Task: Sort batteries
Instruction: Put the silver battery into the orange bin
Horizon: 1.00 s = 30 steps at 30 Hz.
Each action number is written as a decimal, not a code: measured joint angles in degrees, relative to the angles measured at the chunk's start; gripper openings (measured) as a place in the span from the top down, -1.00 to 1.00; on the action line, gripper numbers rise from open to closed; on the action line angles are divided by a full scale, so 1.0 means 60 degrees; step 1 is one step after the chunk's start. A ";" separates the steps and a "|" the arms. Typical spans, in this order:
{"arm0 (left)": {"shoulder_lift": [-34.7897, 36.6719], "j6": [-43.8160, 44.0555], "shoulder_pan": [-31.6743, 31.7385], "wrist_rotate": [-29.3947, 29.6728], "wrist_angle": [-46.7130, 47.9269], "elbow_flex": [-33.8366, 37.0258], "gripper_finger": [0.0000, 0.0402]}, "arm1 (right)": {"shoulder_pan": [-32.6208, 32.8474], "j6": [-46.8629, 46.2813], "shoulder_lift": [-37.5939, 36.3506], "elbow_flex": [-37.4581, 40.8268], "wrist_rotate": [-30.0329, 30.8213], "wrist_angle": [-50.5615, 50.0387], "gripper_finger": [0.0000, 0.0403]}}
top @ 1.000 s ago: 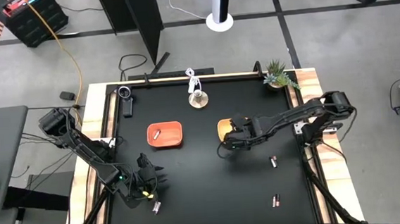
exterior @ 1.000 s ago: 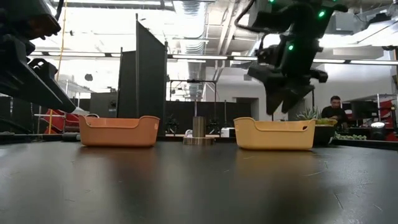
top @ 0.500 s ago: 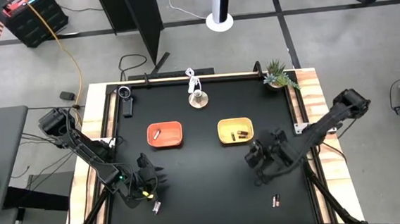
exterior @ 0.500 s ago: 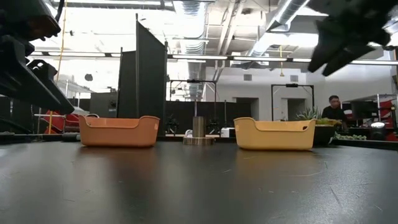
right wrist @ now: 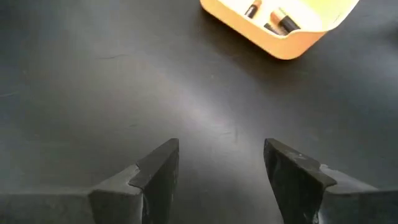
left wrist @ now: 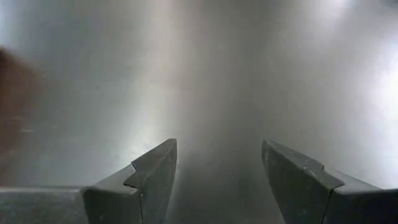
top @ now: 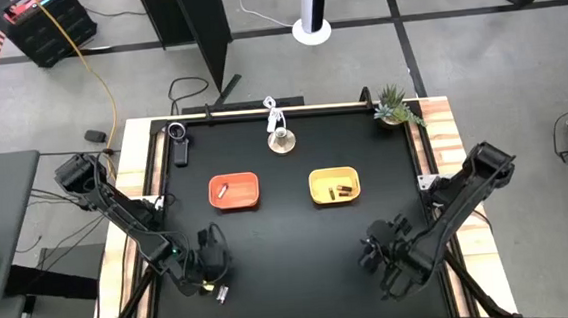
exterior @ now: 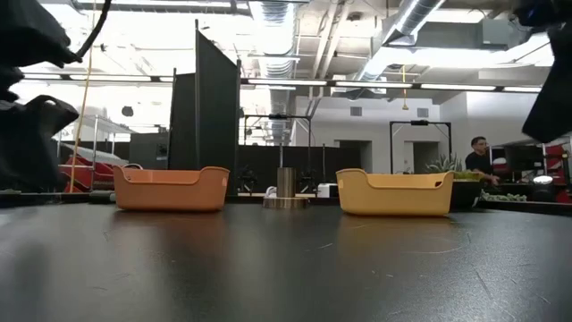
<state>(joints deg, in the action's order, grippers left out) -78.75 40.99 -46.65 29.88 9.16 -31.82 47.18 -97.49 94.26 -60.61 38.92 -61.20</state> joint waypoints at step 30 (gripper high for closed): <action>0.0002 0.0435 -0.1033 -0.1962 -0.0591 -0.0057 -0.15 | -0.0585 0.1091 0.1231 -0.0016 0.0490 0.2226 -0.23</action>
<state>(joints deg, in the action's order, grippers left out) -78.74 43.60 -52.85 18.11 5.61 -32.16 43.67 -90.95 101.65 -60.71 41.86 -47.84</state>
